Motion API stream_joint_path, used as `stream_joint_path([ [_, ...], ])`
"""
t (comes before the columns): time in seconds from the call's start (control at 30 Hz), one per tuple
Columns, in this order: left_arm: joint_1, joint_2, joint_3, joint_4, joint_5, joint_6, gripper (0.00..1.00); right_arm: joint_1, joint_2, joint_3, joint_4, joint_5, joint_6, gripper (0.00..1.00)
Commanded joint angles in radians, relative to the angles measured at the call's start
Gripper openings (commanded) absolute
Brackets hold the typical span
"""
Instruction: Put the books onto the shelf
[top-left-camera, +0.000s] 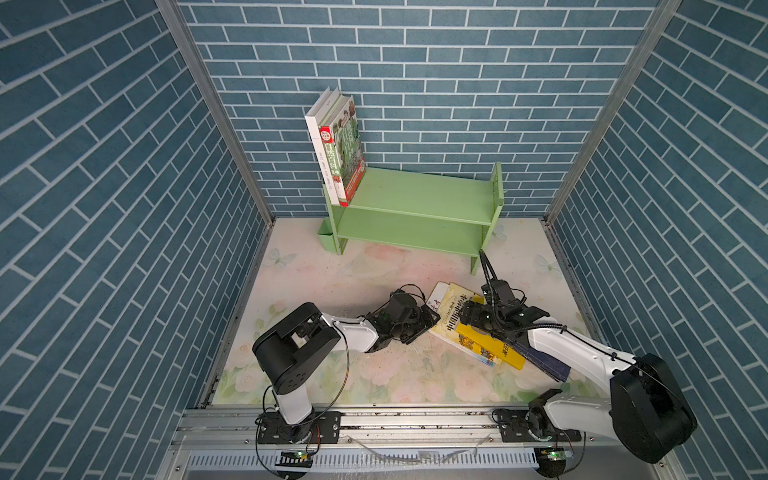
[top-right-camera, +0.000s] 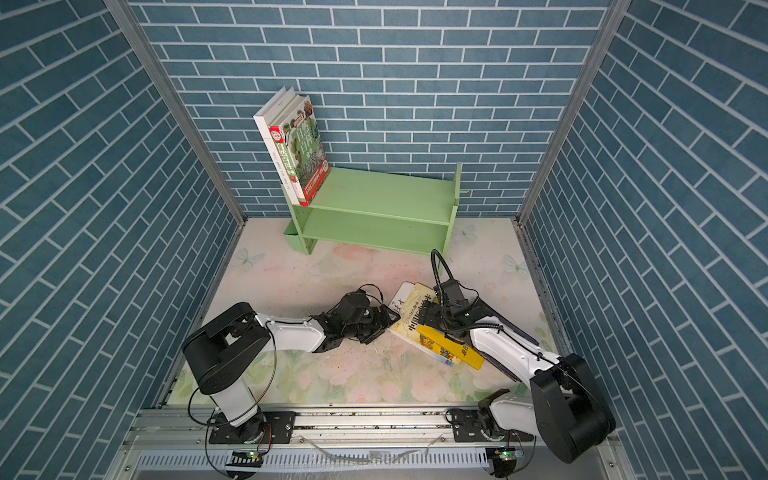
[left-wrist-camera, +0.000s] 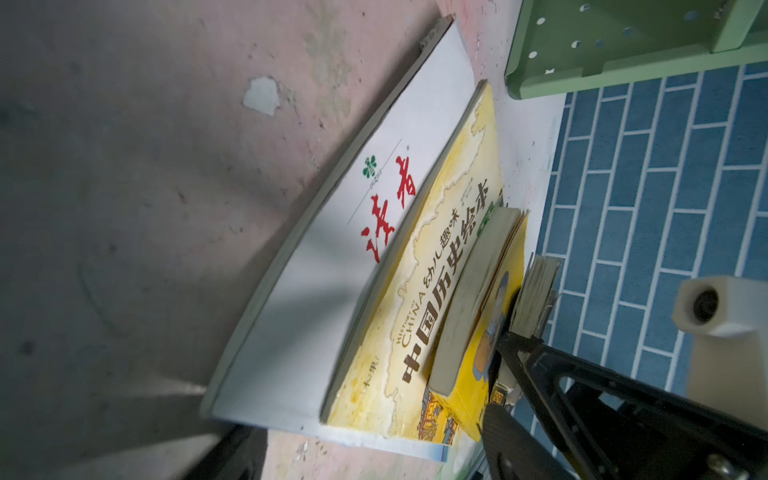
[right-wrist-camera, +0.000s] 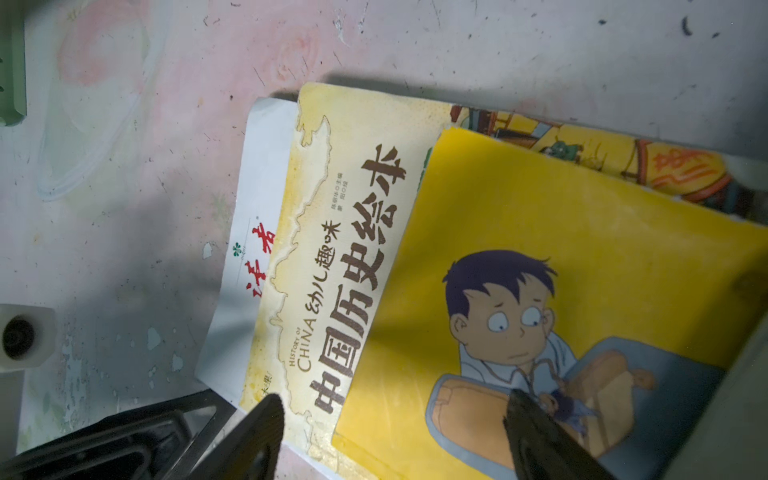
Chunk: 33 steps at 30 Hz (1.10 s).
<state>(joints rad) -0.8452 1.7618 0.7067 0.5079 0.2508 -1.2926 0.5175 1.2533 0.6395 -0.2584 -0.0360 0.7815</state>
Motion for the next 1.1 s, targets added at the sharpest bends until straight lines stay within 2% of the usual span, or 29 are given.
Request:
stream_joint_path([
  [0.0,0.006,0.062,-0.086,0.201,-0.040,-0.013,0.77,-0.007,0.003,0.005,0.004,-0.006,0.010,0.84],
  [0.17,0.015,0.161,-0.191,0.543,-0.113,-0.050,0.62,-0.014,-0.004,-0.003,-0.005,-0.002,0.012,0.84],
  [0.23,0.018,0.224,-0.210,0.663,-0.132,-0.081,0.59,-0.016,-0.009,-0.008,-0.007,0.001,0.012,0.84],
  [0.37,0.018,0.319,-0.210,0.791,-0.152,-0.124,0.56,-0.020,-0.013,-0.008,-0.020,0.007,0.012,0.83],
  [0.47,0.020,0.330,-0.205,0.783,-0.165,-0.127,0.54,-0.022,-0.023,-0.008,-0.032,0.012,0.013,0.83],
  [0.7,0.021,0.312,-0.133,0.637,-0.148,-0.112,0.36,-0.024,-0.043,-0.004,-0.057,0.025,0.015,0.83],
  [0.8,0.021,0.309,-0.110,0.601,-0.157,-0.108,0.32,-0.025,-0.047,-0.009,-0.061,0.027,0.016,0.83],
  [1.07,0.023,0.299,-0.101,0.612,-0.179,-0.097,0.19,-0.027,-0.066,-0.020,-0.076,0.037,0.015,0.83],
])
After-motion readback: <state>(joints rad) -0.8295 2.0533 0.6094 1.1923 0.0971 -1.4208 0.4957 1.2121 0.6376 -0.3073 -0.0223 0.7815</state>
